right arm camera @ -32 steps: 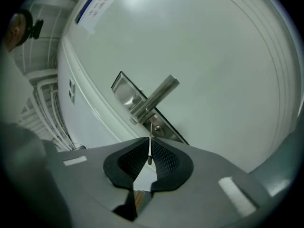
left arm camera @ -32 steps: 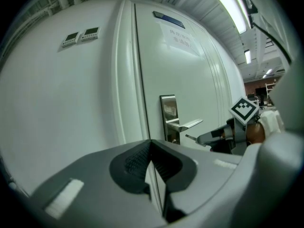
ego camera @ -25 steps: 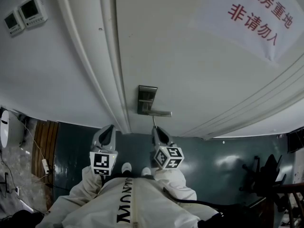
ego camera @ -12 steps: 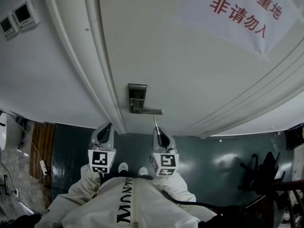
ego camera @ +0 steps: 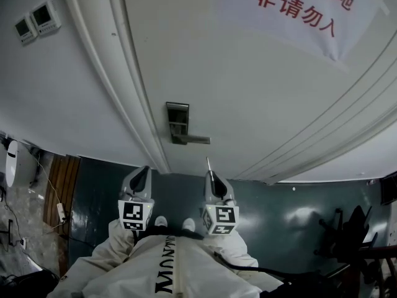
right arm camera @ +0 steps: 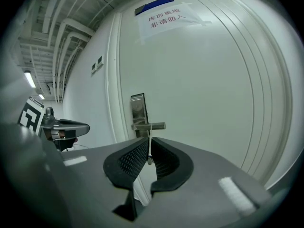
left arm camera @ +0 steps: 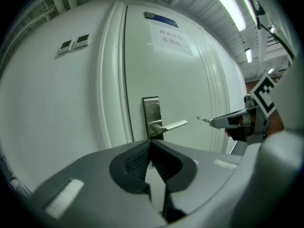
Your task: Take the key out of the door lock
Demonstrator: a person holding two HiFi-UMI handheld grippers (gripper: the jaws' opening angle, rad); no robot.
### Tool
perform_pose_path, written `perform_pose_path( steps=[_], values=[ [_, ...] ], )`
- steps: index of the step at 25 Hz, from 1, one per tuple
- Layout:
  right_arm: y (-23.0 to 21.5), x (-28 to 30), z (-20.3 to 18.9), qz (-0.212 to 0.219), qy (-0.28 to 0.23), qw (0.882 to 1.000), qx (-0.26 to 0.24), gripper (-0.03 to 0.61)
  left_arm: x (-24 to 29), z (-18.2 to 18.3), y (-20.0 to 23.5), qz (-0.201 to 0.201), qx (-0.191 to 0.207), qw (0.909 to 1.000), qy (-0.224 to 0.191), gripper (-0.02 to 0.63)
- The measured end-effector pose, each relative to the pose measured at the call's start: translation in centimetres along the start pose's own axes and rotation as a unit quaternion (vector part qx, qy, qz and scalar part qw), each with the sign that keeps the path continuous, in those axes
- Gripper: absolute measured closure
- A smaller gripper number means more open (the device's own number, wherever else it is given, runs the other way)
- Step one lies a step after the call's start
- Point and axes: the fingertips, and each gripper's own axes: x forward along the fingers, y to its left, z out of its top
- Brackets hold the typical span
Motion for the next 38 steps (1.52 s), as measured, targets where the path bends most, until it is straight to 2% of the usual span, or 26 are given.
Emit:
perform_pose_path(
  steps=[8, 12, 18, 25, 32, 38],
  values=[
    [2.3, -3.7, 0.1, -0.02, -0.018, 1.0, 0.0, 0.555, -4.0, -0.2, 0.4, -0.006, 0.001, 0.9998, -0.021, 0.614],
    [5.6, -5.8, -0.5, -0.034, -0.026, 0.999, 0.0, 0.555, -8.1, -1.2, 1.9, -0.012, 0.008, 0.9994, -0.031, 0.614],
    [11.4, -10.0, -2.3, -0.054, -0.039, 0.998, -0.002, 0.555, -14.9, -4.3, 4.5, -0.02, -0.007, 0.9991, -0.035, 0.614],
    [15.8, -15.8, -3.8, -0.081, -0.047, 0.996, -0.012, 0.555, -21.1, -5.9, 4.8, -0.044, -0.011, 0.9977, -0.051, 0.614],
    [17.5, -20.3, -5.3, -0.095, -0.039, 0.995, -0.018, 0.555, -24.5, -7.8, 3.6, -0.053, -0.028, 0.9973, -0.043, 0.614],
    [17.2, -21.2, -6.2, -0.086, -0.03, 0.996, -0.021, 0.555, -25.3, -7.0, 1.7, -0.058, -0.023, 0.9969, -0.048, 0.614]
  ],
)
